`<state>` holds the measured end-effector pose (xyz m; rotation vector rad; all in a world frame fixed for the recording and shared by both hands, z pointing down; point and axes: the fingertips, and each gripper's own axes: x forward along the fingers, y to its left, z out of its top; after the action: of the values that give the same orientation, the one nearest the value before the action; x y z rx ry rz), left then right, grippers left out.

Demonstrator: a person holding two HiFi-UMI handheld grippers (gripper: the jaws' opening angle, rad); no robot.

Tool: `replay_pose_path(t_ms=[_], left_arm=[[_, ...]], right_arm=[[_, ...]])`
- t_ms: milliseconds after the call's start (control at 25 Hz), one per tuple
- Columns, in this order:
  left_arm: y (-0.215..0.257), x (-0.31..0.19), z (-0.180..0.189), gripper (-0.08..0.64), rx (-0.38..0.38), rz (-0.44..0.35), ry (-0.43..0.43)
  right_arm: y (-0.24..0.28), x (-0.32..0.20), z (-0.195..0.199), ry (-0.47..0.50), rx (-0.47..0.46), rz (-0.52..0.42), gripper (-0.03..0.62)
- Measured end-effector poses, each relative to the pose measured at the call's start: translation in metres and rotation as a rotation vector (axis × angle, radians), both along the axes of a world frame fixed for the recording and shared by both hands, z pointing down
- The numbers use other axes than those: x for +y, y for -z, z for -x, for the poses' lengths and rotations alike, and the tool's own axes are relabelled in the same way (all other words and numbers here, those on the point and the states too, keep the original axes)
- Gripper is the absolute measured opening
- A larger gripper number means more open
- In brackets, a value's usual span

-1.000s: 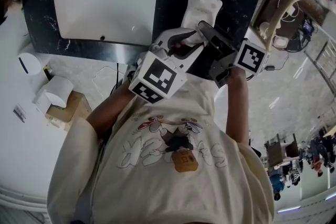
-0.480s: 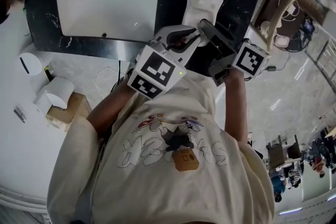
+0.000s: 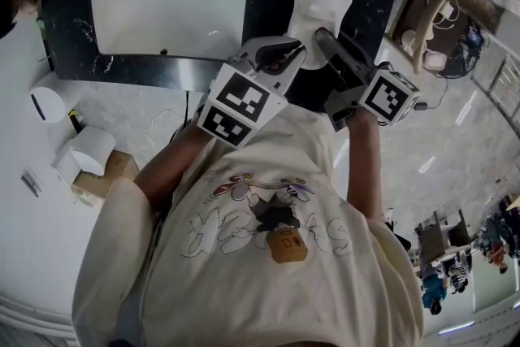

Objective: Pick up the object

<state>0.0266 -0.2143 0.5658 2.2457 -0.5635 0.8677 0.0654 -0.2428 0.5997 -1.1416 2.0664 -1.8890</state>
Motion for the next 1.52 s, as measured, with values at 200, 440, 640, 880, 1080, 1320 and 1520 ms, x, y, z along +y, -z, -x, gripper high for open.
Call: replay_pose_path(t_ms=[200,440,640,880,1080,1320,1520], left_arm=[[0.005,0.006,0.006,0.014,0.033,0.061,0.025],[0.013,0.007,0.02,0.014,0.065,0.081,0.08],[0.02,0.01,0.034,0.014,0.057,0.056,0.101],[0.033,0.026,0.049,0.014,0.074,0.032,0.087],[0.046,0.037,0.06,0.014,0.092,0.02,0.095],[0.06,0.051,0.071,0.014,0.098,-0.014,0.087],[0.072,0.06,0.078,0.014,0.118,-0.028,0.087]], right_arm=[[0.003,0.006,-0.004,-0.047,0.004,-0.001,0.144],[0.016,0.007,-0.004,-0.094,0.043,-0.052,0.144],[0.023,0.016,0.0,-0.117,0.073,-0.069,0.143],[0.036,0.031,0.016,-0.129,0.122,-0.105,0.142],[0.05,0.041,0.025,-0.16,0.165,-0.13,0.141],[0.063,0.056,0.031,-0.207,0.211,-0.161,0.141],[0.074,0.064,0.039,-0.246,0.206,-0.185,0.141]])
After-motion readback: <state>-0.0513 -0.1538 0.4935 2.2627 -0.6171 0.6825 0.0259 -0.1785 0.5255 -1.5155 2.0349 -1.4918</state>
